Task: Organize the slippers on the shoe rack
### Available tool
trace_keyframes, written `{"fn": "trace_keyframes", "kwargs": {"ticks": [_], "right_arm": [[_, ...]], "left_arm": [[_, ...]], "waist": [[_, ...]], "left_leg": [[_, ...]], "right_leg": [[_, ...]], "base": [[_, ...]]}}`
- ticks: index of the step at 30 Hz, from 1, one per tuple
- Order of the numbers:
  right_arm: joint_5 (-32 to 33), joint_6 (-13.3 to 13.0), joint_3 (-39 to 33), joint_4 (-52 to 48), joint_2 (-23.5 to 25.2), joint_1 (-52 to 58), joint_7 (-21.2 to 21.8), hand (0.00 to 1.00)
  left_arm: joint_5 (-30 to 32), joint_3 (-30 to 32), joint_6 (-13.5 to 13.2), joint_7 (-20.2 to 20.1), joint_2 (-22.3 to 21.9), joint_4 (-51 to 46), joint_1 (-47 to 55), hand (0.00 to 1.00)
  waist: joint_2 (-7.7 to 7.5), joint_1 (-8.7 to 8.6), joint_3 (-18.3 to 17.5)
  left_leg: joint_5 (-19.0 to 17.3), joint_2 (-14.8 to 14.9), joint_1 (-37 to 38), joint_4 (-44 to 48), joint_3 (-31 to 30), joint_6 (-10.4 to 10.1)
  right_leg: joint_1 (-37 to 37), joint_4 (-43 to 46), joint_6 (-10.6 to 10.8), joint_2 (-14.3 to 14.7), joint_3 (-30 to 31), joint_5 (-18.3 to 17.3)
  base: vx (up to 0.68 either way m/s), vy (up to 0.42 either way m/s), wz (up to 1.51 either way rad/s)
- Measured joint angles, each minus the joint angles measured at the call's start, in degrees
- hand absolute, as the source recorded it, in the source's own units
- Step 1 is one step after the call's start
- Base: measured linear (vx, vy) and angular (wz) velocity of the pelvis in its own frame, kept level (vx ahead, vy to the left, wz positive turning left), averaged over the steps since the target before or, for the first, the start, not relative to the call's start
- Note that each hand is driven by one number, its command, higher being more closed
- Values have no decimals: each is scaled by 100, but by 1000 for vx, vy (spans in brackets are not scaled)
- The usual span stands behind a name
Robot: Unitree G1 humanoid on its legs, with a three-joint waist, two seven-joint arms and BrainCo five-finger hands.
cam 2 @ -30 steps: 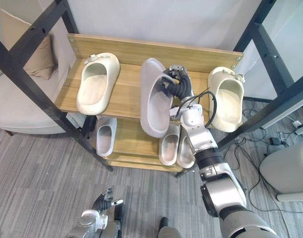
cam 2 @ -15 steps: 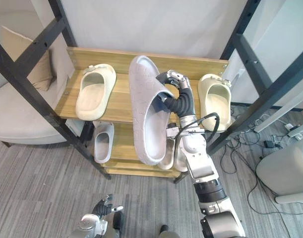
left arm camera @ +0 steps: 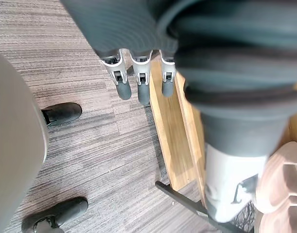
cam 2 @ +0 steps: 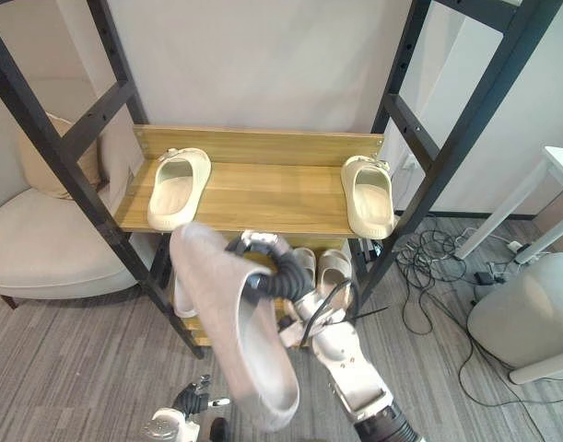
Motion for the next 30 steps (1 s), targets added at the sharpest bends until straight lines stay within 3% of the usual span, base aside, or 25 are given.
{"fn": "trace_keyframes", "kwargs": {"ticks": [2, 3, 6, 8, 9, 12, 16, 21, 30], "right_arm": [[-19, 24, -6, 268, 5, -13, 1, 100], [-73, 65, -4, 434, -12, -136, -5, 100], [-85, 80, -14, 708, -265, -730, -81, 100], [-103, 82, -36, 898, -389, -1113, -170, 100], [-310, 89, -62, 1155, -508, -1553, -315, 100], [-512, 119, -87, 1431, -723, -2090, -512, 100], [-769, 128, -218, 1868, -1159, -3096, -941, 100], [-952, 129, -621, 1917, -1454, -4023, -1534, 100], [-1225, 231, -763, 2227, -1533, -4958, -2208, 100]], "left_arm": [[-1, -105, -4, -2, 34, 2, -94, 0], [-4, -154, -20, 2, 65, -2, -232, 0], [-86, -220, -47, 16, 116, -52, -518, 0], [-205, -205, -71, 23, 193, -158, -629, 0], [-385, -198, -163, 46, 247, -310, -743, 0], [-535, -197, -323, 230, 306, -576, -825, 0], [-807, -28, -653, 395, 459, -1084, -962, 0], [-904, 304, -693, 503, 398, -1724, -1246, 0], [-1246, 788, -700, 537, 266, -2630, -1457, 0]], "waist": [[-61, 10, 79], [-43, 14, 290], [233, -24, 784], [294, -30, 1024], [312, -8, 1235], [345, 6, 1471], [447, 31, 1778], [466, 60, 2055], [438, 384, 2117]], "left_leg": [[-100, -69, -341, 428, -13, 8], [-362, -105, -736, 1169, -16, 44], [-1002, -12, -1740, 2803, -101, 40], [-1206, 11, -2160, 3325, -141, 2], [-1428, 30, -2626, 3812, -177, -46], [-1467, 29, -3146, 4215, -233, -65], [-1851, 112, -4235, 5500, -251, -45], [-2219, 102, -5439, 6734, -300, 45], [-2463, 93, -6923, 7766, -327, 12]], "right_leg": [[-403, 608, -18, -105, 32, -168], [-589, 1017, -33, -178, 48, -309], [-1252, 2002, -67, -174, 54, -692], [-1646, 2531, -108, -178, 54, -917], [-2102, 3064, -152, -187, 60, -1195], [-2634, 3556, -172, -218, 95, -1332], [-3653, 4726, -177, -262, 213, -1654], [-4805, 5929, -96, -324, 402, -2050], [-6269, 7081, -64, -382, 551, -2438]], "base": [[-24, -17, 8], [-24, -15, 9], [-143, -8, 10], [-263, -37, 14], [-276, -45, 14], [-223, -29, 10], [-103, 22, -3], [-62, 62, 3], [-2, 2, 4]]}}
